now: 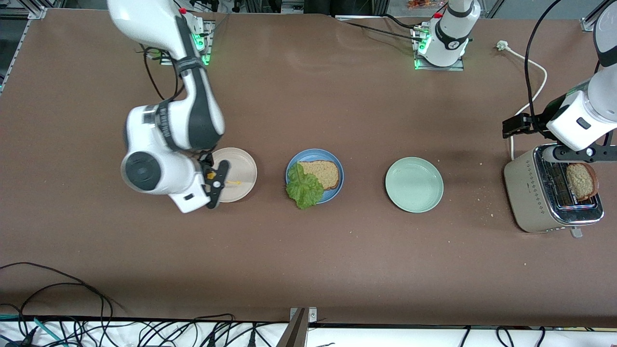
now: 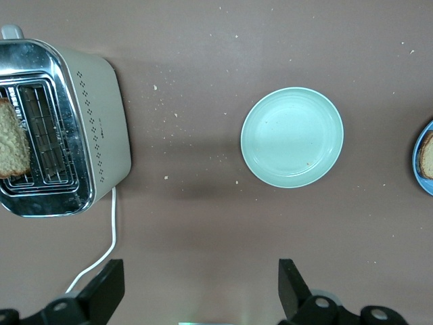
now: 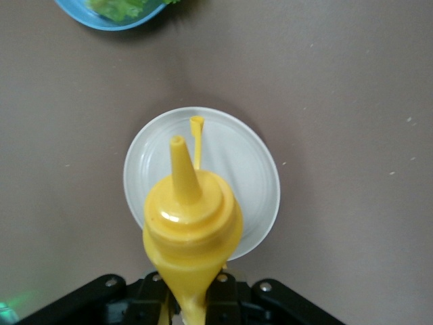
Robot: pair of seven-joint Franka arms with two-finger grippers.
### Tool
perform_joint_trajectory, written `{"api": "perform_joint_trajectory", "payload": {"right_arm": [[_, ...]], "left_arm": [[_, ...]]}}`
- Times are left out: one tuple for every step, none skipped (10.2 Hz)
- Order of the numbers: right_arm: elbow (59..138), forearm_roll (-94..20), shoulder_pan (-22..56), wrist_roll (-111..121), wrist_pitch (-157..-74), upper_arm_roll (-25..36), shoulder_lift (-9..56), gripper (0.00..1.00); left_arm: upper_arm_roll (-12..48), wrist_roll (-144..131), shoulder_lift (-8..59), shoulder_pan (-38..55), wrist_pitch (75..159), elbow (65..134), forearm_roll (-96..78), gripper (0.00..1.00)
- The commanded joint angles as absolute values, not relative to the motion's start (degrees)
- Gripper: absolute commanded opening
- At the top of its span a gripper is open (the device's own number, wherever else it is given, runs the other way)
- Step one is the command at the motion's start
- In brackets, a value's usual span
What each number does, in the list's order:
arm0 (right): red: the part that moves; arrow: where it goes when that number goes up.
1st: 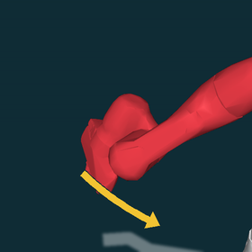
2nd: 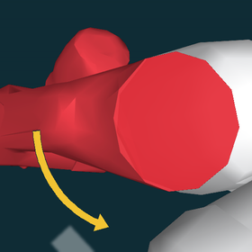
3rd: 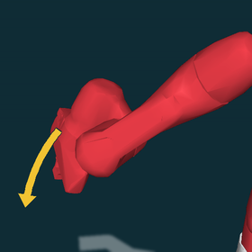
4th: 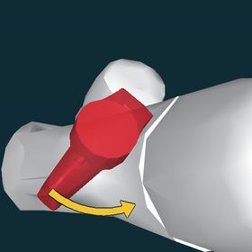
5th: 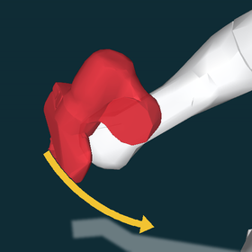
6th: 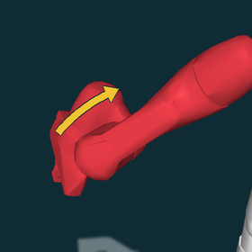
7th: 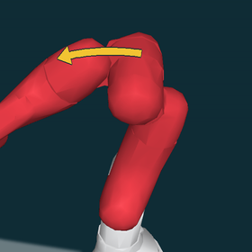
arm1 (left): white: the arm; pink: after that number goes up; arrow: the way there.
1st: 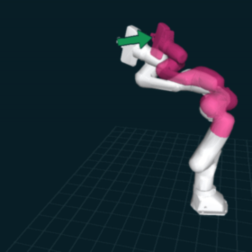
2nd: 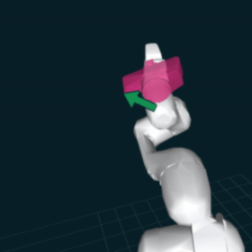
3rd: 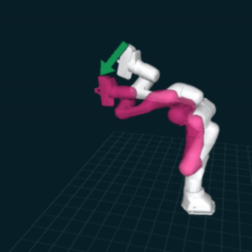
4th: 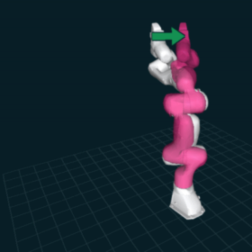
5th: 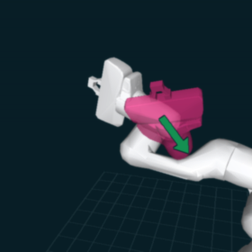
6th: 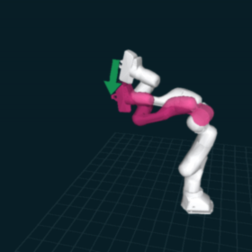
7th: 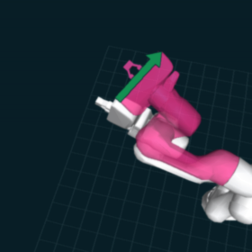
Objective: Make sandwich in blue plate with both arms
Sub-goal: 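Lift the mustard bottle with the right gripper over the blue plate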
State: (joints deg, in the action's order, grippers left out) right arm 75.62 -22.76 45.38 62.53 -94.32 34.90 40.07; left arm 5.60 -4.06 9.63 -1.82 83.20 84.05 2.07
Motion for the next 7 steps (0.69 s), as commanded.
{"api": "perform_joint_trajectory", "payload": {"right_arm": [[74.6, -7.5, 54.8, 52.1, -99.4, 35.3, 42.2, 0.07], [74.6, -3.6, 57.8, 48.8, -99.6, 35.4, 43.1, 0.07], [74.6, 0.7, 61.1, 46.2, -100.1, 35.3, 44.4, 0.07], [74.6, 4.9, 64.4, 43.8, -100.5, 35.4, 46.0, 0.07], [74.6, 9.0, 67.5, 40.8, -100.5, 35.4, 47.8, 0.07], [74.6, 13.9, 71.0, 38.1, -100.4, 35.4, 49.9, 0.07], [74.6, 18.0, 73.3, 36.2, -100.2, 35.4, 51.7, 0.07]], "left_arm": [[5.5, -2.9, 10.5, -1.9, 82.4, 82.2, 1.1, 1.00], [5.5, -2.9, 10.5, -1.9, 82.4, 82.2, 1.1, 1.00], [5.5, -3.0, 10.5, -1.9, 82.4, 82.2, 1.1, 1.00], [5.5, -3.0, 10.5, -1.9, 82.4, 82.2, 1.1, 1.00], [5.5, -2.9, 10.5, -2.0, 82.5, 82.2, 1.1, 1.00], [5.5, -2.9, 10.5, -2.0, 82.5, 82.2, 1.1, 1.00], [5.5, -2.9, 10.5, -2.1, 82.5, 82.2, 1.1, 1.00]]}}
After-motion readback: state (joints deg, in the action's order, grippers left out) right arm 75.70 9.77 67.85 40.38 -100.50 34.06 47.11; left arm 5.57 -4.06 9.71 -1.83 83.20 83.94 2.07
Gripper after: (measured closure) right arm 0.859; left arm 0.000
